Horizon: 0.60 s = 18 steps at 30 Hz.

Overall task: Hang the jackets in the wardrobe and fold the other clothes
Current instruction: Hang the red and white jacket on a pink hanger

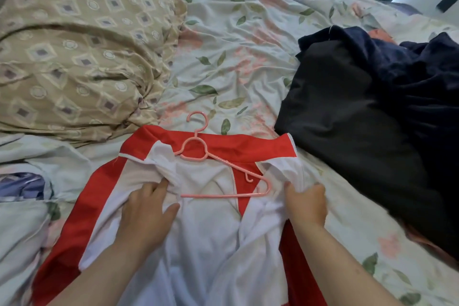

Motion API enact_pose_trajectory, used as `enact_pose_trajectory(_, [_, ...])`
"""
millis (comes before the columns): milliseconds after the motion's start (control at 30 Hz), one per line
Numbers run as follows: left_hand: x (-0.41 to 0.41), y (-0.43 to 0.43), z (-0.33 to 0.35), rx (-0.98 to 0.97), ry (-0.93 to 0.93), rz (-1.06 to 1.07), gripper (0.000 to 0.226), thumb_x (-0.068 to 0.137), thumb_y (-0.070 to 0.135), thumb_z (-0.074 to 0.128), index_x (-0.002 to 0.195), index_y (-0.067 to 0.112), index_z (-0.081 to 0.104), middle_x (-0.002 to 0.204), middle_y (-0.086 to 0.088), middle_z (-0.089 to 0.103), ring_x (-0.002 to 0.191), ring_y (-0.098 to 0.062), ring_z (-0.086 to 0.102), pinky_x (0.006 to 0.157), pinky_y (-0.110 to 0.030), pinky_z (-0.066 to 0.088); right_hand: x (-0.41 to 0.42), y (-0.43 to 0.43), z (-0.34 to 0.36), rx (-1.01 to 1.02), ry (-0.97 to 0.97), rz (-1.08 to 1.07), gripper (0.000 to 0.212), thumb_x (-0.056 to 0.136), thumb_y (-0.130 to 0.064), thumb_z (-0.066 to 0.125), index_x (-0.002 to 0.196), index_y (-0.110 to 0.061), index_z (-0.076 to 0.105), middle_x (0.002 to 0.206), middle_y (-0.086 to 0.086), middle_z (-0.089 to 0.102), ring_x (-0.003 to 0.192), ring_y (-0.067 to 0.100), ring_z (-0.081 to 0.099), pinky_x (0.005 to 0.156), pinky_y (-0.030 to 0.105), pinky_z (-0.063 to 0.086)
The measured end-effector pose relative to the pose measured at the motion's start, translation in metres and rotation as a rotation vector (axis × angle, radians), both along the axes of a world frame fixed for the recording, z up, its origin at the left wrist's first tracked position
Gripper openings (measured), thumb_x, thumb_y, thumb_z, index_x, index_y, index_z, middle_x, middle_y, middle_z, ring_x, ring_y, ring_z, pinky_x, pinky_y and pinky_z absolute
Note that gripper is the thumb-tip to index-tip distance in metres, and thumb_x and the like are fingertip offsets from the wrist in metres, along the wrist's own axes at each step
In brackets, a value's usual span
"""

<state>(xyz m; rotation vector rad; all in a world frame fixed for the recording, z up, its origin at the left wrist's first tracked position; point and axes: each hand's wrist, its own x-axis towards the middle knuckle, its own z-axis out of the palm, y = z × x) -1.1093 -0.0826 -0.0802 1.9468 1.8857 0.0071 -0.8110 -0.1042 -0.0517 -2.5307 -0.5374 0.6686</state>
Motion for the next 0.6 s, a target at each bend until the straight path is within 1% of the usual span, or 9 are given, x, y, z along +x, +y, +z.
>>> enact_pose_trajectory(33, [0.001,0.002,-0.001,-0.006,0.026,0.007,0.065,0.089,0.04,0.064,0.147,0.016,0.045,0.125,-0.016,0.057,0.112,-0.04,0.052,0.093,-0.047,0.042,0.002,-0.005,-0.001,0.047,0.108,0.042,0.02,0.089,-0.028,0.062,0.093,-0.009,0.06,0.091,0.008,0.061,0.083,0.03,0.058,0.073,0.04,0.045])
enact_pose_trajectory(67, [0.0,0.004,-0.001,-0.012,0.058,0.008,0.064,0.092,0.042,0.061,0.148,0.016,0.043,0.125,-0.017,0.056,0.112,-0.04,0.051,0.094,-0.047,0.041,0.003,-0.011,-0.002,0.115,0.163,0.091,0.023,0.09,-0.023,0.057,0.072,-0.01,0.051,0.072,0.005,0.053,0.068,0.025,0.05,0.065,0.037,0.039])
enact_pose_trajectory(100, [0.0,0.005,-0.002,-0.016,0.091,0.003,0.064,0.093,0.043,0.058,0.149,0.016,0.042,0.124,-0.018,0.056,0.111,-0.041,0.051,0.094,-0.046,0.04,0.004,-0.015,0.0,0.184,0.167,0.109,0.031,0.09,-0.019,0.055,0.063,-0.011,0.042,0.063,0.004,0.044,0.062,0.023,0.042,0.06,0.035,0.033])
enact_pose_trajectory(167, [-0.001,0.006,-0.002,-0.01,0.132,0.002,0.062,0.094,0.043,0.057,0.148,0.015,0.044,0.12,-0.019,0.058,0.109,-0.041,0.051,0.092,-0.047,0.041,0.007,-0.021,0.016,0.326,0.119,0.033,0.033,0.09,-0.016,0.055,0.06,-0.011,0.041,0.059,0.003,0.042,0.061,0.023,0.041,0.057,0.033,0.033])
enact_pose_trajectory(233, [-0.001,0.003,-0.002,0.022,0.136,0.014,0.06,0.093,0.04,0.06,0.145,0.014,0.047,0.115,-0.02,0.059,0.104,-0.043,0.052,0.087,-0.049,0.043,0.008,-0.018,0.043,0.469,0.173,-0.077,0.024,0.089,-0.013,0.056,0.066,-0.016,0.061,0.063,0.0,0.06,0.063,0.021,0.058,0.055,0.029,0.045])
enact_pose_trajectory(267, [0.0,0.003,-0.002,0.036,0.127,0.023,0.06,0.093,0.039,0.061,0.145,0.013,0.048,0.113,-0.02,0.059,0.103,-0.043,0.052,0.086,-0.049,0.042,0.008,-0.014,0.056,0.539,0.28,-0.104,0.023,0.088,-0.011,0.057,0.074,-0.021,0.071,0.07,-0.003,0.069,0.066,0.017,0.066,0.057,0.028,0.052])
enact_pose_trajectory(367, [0.004,0.002,-0.007,0.038,0.105,0.052,0.061,0.094,0.04,0.058,0.149,0.017,0.043,0.113,-0.018,0.056,0.105,-0.04,0.049,0.092,-0.044,0.038,-0.016,0.009,0.076,0.682,0.587,-0.001,0.033,0.09,-0.006,0.056,0.085,-0.027,0.08,0.089,-0.003,0.077,0.084,0.013,0.072,0.078,0.031,0.056])
enact_pose_trajectory(500, [0.002,-0.001,-0.005,0.03,-0.018,0.093,0.063,0.094,0.041,0.059,0.15,0.02,0.039,0.122,-0.016,0.053,0.112,-0.039,0.045,0.097,-0.043,0.035,-0.096,0.04,0.055,0.494,0.594,0.357,0.034,0.097,-0.009,0.053,0.127,-0.015,0.067,0.124,-0.004,0.066,0.111,0.005,0.06,0.1,0.021,0.046])
enact_pose_trajectory(600, [-0.013,-0.01,0.003,0.031,-0.247,0.112,0.057,0.094,0.032,0.061,0.146,0.014,0.046,0.137,-0.012,0.052,0.129,-0.032,0.044,0.108,-0.042,0.035,-0.128,0.037,0.023,0.342,0.585,0.551,0.033,0.101,-0.015,0.047,0.131,-0.013,0.062,0.131,-0.004,0.063,0.116,0.007,0.057,0.105,0.026,0.04])
